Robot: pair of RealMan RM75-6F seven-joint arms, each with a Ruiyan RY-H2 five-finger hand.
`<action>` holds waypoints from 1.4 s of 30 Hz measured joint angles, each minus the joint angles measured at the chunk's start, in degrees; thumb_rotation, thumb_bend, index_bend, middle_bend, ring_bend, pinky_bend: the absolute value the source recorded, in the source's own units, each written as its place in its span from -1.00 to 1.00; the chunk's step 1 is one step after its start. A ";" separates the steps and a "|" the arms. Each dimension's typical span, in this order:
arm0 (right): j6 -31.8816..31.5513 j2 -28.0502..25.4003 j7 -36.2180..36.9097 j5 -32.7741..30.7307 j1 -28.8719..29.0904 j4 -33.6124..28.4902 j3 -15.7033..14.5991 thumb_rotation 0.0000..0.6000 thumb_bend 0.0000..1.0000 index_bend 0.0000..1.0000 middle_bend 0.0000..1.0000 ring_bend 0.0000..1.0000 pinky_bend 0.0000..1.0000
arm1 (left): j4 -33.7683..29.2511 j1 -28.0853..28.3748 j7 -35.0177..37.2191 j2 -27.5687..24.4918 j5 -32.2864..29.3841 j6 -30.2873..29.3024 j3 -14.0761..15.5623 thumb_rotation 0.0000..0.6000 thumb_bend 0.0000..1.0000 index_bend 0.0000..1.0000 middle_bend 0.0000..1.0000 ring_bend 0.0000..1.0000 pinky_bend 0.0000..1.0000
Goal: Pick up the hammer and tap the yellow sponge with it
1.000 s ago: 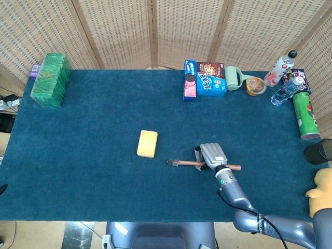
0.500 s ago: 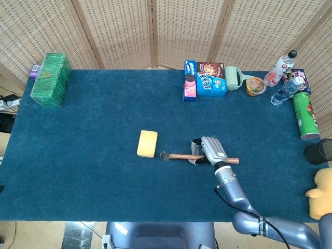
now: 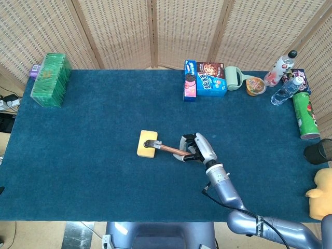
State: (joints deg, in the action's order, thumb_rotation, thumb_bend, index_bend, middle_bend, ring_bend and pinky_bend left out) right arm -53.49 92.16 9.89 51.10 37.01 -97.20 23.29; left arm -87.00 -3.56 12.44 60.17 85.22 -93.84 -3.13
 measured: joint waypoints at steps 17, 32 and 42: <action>0.80 8.50 -12.46 -7.93 9.79 12.85 -0.11 1.00 -0.51 0.79 1.00 1.00 1.00 | 0.11 -0.68 -0.31 -0.68 -1.80 0.65 -0.16 1.00 -0.64 -0.43 -0.69 -0.88 -0.79; 4.82 8.77 -30.28 -23.65 18.06 15.65 -0.52 1.00 -0.48 0.82 1.00 1.00 1.00 | -0.61 -0.05 -1.02 -0.75 -1.90 1.63 -0.54 1.00 -0.64 -0.43 -0.69 -0.88 -0.79; 15.52 0.25 -12.92 -26.00 12.85 5.52 6.38 1.00 -0.48 0.82 1.00 1.00 1.00 | -0.94 0.74 -2.08 -0.23 -1.32 2.51 -0.45 1.00 -0.64 -0.43 -0.69 -0.88 -0.79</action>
State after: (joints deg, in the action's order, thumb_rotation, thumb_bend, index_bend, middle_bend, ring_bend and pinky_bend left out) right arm -37.97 92.41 -3.03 25.11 49.87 -91.69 29.67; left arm -87.94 -2.82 10.36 59.94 83.90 -91.33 -3.58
